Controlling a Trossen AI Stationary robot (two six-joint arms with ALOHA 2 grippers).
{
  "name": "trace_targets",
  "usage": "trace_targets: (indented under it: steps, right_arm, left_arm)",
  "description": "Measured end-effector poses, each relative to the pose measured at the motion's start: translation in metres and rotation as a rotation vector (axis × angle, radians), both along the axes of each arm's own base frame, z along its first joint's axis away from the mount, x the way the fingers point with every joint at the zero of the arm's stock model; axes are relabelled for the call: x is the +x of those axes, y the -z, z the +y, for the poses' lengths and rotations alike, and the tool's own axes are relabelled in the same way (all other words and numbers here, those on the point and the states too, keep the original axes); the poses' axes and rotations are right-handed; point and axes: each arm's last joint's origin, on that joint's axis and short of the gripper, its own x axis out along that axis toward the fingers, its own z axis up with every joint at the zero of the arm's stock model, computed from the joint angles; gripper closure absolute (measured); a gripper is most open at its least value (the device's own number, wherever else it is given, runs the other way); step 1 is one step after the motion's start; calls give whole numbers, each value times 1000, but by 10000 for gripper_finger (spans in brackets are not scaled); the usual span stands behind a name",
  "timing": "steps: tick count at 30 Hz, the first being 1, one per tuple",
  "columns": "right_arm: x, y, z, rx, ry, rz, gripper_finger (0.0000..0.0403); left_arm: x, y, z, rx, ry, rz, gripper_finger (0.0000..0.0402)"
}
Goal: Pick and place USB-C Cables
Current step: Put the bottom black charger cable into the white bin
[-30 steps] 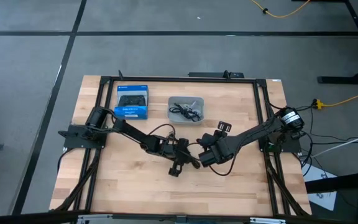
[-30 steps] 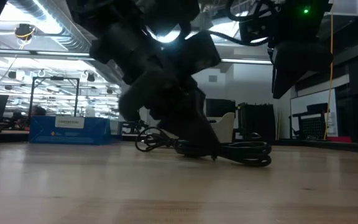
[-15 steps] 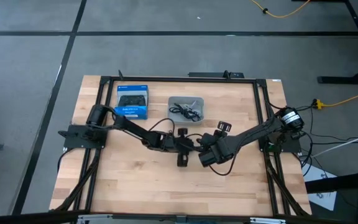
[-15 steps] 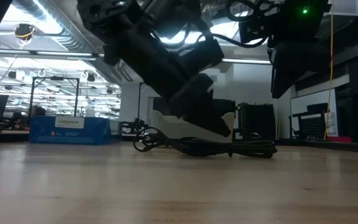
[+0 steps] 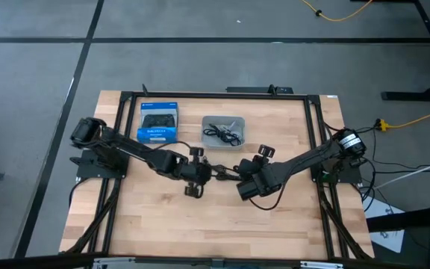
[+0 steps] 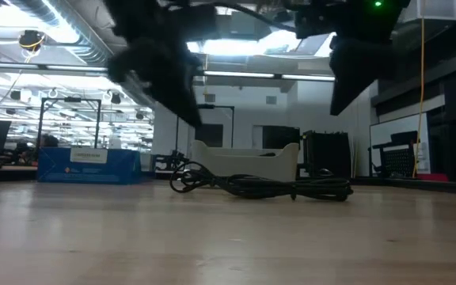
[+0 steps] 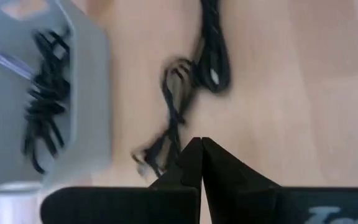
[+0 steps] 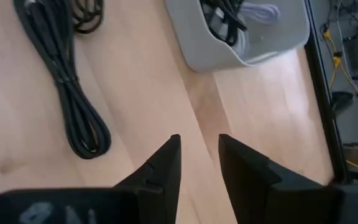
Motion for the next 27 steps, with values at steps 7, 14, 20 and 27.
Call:
trace_targets:
  steps: [7,14,20,27]
  right_arm:
    - [11,-9,2,-76,-80,-71,290]
    - [23,-30,6,-107,-145,-134,290]
    - [23,-34,1,-232,-135,-165,290]
    - [4,-42,-8,-308,-18,-127,290]
  left_arm:
    - [-13,-4,3,-92,-69,82,401]
    - [17,19,-5,-172,79,-7,401]
    - [25,48,-12,-207,135,62,401]
    - [13,41,-12,-201,108,134,402]
